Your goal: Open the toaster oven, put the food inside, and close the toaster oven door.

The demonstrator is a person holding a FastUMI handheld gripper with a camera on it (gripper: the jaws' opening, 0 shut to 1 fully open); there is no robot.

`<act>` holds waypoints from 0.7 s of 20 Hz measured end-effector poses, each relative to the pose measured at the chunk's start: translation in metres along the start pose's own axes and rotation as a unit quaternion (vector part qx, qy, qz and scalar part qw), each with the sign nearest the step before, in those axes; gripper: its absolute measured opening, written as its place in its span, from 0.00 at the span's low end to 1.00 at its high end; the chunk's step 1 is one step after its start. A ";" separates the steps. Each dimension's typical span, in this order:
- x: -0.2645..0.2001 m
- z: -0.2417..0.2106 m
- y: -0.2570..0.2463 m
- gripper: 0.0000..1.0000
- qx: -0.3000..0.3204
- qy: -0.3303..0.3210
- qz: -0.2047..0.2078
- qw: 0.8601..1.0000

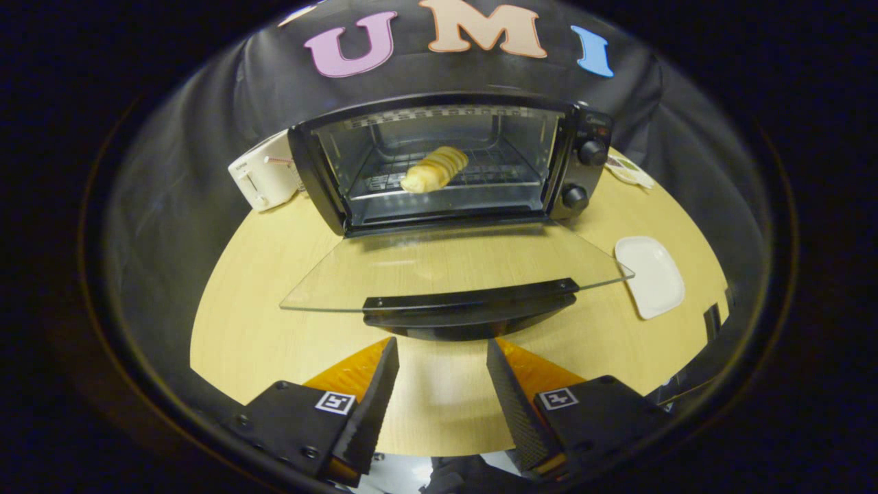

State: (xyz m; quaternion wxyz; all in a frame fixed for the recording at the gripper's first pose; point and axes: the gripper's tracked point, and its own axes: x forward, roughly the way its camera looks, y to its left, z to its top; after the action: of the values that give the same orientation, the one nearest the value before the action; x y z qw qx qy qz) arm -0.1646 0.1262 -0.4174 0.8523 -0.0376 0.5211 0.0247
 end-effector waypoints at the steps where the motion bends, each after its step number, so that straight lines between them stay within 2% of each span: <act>1: 0.000 0.011 0.002 0.82 -0.003 -0.009 0.002 1.000; 6: 0.010 0.063 0.004 0.82 -0.005 -0.043 0.000 0.999; 14: 0.028 0.106 0.003 0.82 0.010 -0.070 0.006 0.998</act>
State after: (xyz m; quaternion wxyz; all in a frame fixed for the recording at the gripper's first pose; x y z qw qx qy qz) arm -0.0582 0.1386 -0.3942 0.8868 -0.0246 0.4608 0.0270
